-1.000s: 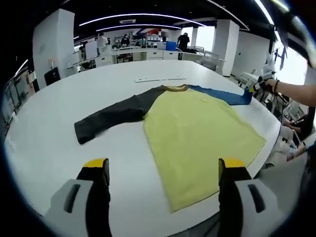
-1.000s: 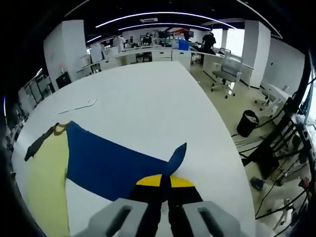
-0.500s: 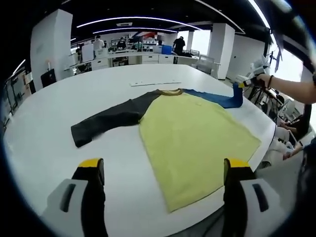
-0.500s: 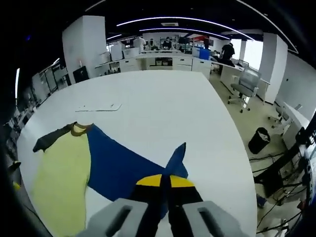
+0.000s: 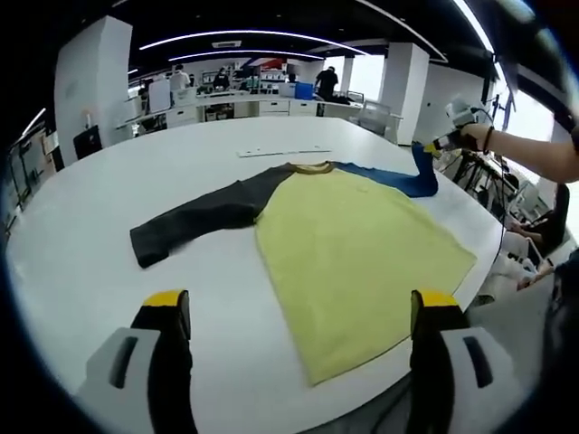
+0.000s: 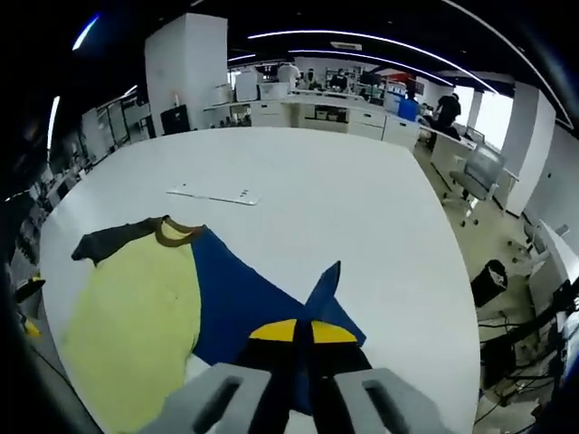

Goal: Fold the garment on the visible template until the final outline fits inside the template.

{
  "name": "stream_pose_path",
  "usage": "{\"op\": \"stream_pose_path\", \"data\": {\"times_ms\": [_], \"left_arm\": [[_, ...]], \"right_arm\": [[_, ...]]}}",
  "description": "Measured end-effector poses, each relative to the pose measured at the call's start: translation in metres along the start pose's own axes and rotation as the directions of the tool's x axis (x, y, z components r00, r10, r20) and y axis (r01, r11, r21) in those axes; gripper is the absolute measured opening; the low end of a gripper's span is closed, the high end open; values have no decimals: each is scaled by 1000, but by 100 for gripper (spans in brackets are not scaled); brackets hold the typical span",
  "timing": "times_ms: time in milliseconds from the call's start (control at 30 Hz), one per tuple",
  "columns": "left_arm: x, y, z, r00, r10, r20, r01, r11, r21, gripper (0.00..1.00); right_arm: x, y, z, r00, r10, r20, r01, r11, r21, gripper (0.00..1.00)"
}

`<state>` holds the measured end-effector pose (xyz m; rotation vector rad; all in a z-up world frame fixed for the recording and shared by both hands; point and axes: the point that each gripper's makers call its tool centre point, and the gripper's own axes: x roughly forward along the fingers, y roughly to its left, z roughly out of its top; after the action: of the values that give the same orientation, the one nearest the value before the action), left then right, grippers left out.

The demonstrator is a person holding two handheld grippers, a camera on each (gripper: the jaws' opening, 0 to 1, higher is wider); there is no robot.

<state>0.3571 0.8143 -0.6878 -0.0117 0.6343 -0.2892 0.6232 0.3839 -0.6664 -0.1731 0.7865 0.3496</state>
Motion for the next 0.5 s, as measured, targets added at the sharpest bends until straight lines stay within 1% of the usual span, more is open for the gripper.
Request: {"op": "stream_pose_path", "data": {"times_ms": [200, 500], "left_arm": [[1, -1, -1, 1000, -9, -1, 9, 1000, 1, 99], [2, -2, -6, 1000, -22, -15, 22, 1000, 3, 99]], "right_arm": [[6, 22, 11, 999, 33, -1, -33, 999, -34, 0], [16, 65, 26, 996, 92, -12, -93, 991, -100, 0]]}}
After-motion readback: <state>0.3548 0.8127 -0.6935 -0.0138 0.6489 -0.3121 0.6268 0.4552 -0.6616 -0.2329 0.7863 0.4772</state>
